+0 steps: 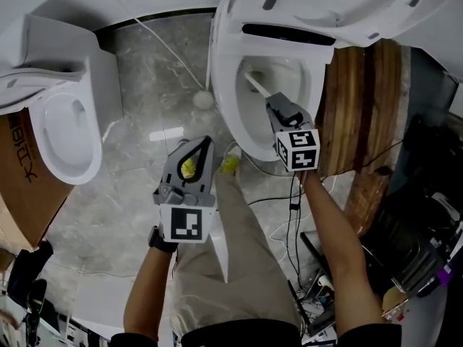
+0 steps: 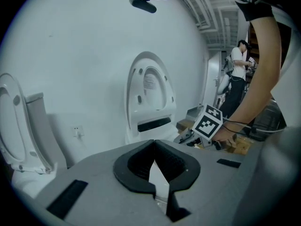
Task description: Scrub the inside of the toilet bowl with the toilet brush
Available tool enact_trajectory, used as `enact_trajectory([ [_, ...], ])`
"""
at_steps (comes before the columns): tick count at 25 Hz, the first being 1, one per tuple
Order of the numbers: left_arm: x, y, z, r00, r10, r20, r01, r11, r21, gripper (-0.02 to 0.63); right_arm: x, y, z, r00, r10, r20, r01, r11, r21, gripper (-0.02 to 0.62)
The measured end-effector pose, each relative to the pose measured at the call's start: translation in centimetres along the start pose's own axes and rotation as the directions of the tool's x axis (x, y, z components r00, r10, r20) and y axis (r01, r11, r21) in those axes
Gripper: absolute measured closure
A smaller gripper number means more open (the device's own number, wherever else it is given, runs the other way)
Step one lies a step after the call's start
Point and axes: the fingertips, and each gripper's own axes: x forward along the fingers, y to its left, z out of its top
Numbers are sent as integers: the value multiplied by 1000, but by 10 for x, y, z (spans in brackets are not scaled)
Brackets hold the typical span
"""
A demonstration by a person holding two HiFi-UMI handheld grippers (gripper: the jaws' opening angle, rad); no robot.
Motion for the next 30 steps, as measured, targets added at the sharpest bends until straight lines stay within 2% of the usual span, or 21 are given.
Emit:
enact_trajectory([
  [12,14,-15,-1,1000,-3,-6,3,1000,-14,588,14,-23,14,997,-70,12,71,995,-76,436],
  [30,18,-38,1,1000,-19,-12,18,1000,-5,588,13,-66,15,982,-189,-4,188,980,-68,437],
])
